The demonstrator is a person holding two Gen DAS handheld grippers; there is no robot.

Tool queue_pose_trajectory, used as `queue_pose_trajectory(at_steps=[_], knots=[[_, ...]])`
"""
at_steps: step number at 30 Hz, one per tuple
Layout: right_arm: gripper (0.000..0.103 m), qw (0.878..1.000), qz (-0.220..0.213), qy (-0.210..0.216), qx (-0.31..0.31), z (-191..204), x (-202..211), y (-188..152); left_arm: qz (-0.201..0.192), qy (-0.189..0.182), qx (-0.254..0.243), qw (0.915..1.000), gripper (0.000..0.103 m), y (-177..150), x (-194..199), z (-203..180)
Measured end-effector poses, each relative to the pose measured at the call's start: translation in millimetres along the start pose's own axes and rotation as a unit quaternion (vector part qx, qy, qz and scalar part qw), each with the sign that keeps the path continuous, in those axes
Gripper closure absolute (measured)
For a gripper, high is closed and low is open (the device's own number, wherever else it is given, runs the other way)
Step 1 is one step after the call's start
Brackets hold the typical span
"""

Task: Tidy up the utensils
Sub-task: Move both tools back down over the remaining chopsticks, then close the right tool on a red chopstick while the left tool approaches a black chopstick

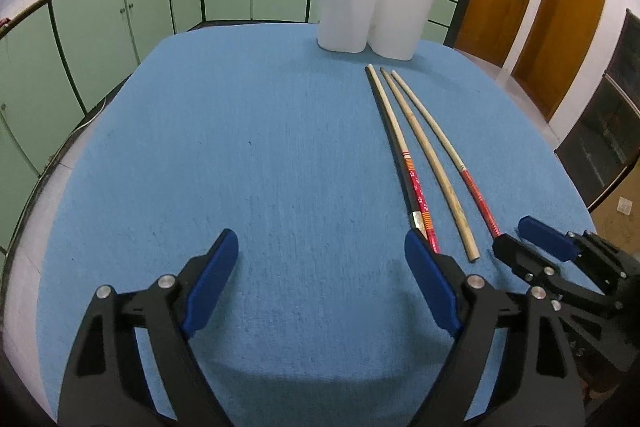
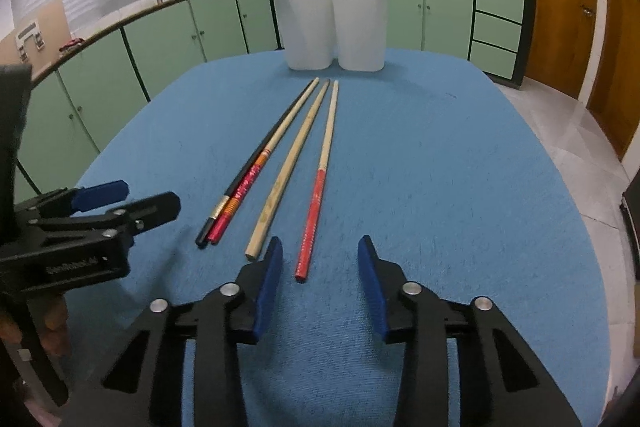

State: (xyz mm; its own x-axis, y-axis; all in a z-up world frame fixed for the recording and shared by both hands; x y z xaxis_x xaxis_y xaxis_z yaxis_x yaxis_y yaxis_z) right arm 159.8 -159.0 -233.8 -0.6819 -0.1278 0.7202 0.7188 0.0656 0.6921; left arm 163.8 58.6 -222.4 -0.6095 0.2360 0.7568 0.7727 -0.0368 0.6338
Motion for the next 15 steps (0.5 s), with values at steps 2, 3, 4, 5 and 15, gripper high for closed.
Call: queue_pose_trajectory(at_steps=[2,3,4,5,15], knots=[[0.073,1.000,0.001,-0.002,-0.001,-1,-2,0,0.001,-0.001,0.000,1.0000,0.021,1,-2,-3],[0.075,1.000,0.001,-0.003,-0.001,-1,-2,0,0.001,-0.002,-0.001,1.0000,0.022,2,-2,-4],[0.075,1.000,0.001,-0.004,0.000,-1,-3,1,0.001,-0.003,-0.001,1.0000,0.022,2,-3,-5],[0.075,1.000,0.002,-0.005,0.001,0,-4,1,0.002,-0.004,-0.001,1.0000,0.022,1,-4,-7],[0.097,1.000,0.007,-0.008,0.011,1,-11,5,0.002,-0.002,-0.001,1.0000,0.023,2,-11,-11]])
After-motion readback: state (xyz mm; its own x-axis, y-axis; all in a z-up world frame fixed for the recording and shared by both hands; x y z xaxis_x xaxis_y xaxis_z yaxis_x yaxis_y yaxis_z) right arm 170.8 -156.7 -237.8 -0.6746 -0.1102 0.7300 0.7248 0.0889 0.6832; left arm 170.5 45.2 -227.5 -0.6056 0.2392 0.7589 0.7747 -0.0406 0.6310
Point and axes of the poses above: each gripper's, at about its wrist camera, not at the fingertips, and x roughly against the way its jaws point, z to its left, y to its top, the point moved 4 cm from there along -x, roughly the way its jaws point, and after that the axes turned 5 degrees about -y, right-handed, at the moved point
